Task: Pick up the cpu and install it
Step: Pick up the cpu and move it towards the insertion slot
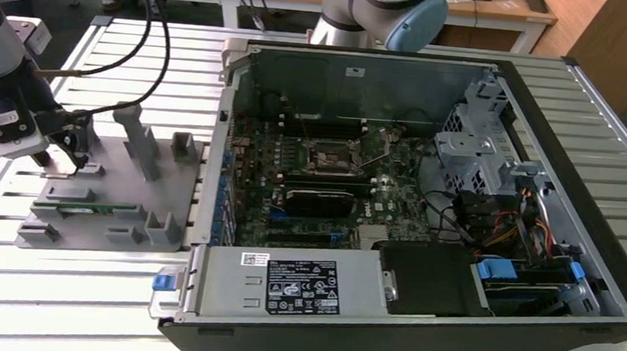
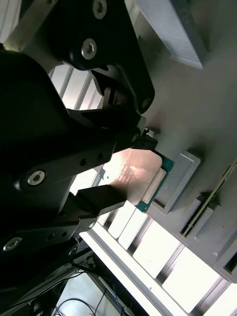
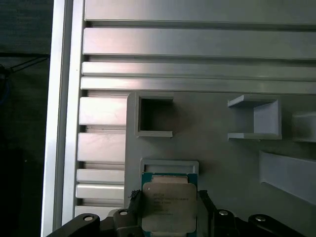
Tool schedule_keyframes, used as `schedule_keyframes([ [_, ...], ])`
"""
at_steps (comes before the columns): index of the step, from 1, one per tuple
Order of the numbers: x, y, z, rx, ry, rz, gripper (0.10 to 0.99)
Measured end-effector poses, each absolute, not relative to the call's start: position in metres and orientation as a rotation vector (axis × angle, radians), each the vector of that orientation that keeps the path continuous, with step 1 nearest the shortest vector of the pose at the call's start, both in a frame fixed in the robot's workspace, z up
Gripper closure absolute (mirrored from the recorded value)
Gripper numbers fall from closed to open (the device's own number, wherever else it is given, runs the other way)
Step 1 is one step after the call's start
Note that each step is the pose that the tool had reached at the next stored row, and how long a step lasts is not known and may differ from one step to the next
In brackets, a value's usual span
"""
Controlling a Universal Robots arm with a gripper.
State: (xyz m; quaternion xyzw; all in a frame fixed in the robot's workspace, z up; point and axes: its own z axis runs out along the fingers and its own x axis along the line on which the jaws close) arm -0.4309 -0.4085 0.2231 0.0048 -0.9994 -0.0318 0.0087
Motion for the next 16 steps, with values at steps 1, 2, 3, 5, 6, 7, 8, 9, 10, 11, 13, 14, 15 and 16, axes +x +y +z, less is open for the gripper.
schedule_keyframes([
  [1,-0.431,-0.408,0.234,0.015,-3.123,-0.099,0.553],
  [2,-0.431,-0.408,0.235,0.015,-3.123,-0.099,0.553],
  [3,-0.431,-0.408,0.236,0.015,-3.123,-0.099,0.553],
  [5,-0.431,-0.408,0.238,0.015,-3.123,-0.099,0.553],
  [6,-0.431,-0.408,0.239,0.015,-3.123,-0.099,0.553],
  [7,-0.431,-0.408,0.240,0.014,-3.123,-0.099,0.553],
  [8,-0.431,-0.408,0.242,0.014,-3.123,-0.099,0.553],
  [9,-0.431,-0.408,0.243,0.014,-3.123,-0.099,0.553],
  [10,-0.431,-0.408,0.244,0.014,-3.123,-0.099,0.553],
  [11,-0.431,-0.408,0.245,0.014,-3.123,-0.099,0.553],
  [13,-0.431,-0.407,0.248,0.014,-3.123,-0.099,0.553],
  [14,-0.431,-0.407,0.249,0.014,-3.123,-0.099,0.553],
  [15,-0.431,-0.407,0.250,0.014,-3.123,-0.099,0.553],
  [16,-0.431,-0.407,0.251,0.014,-3.123,-0.099,0.553],
])
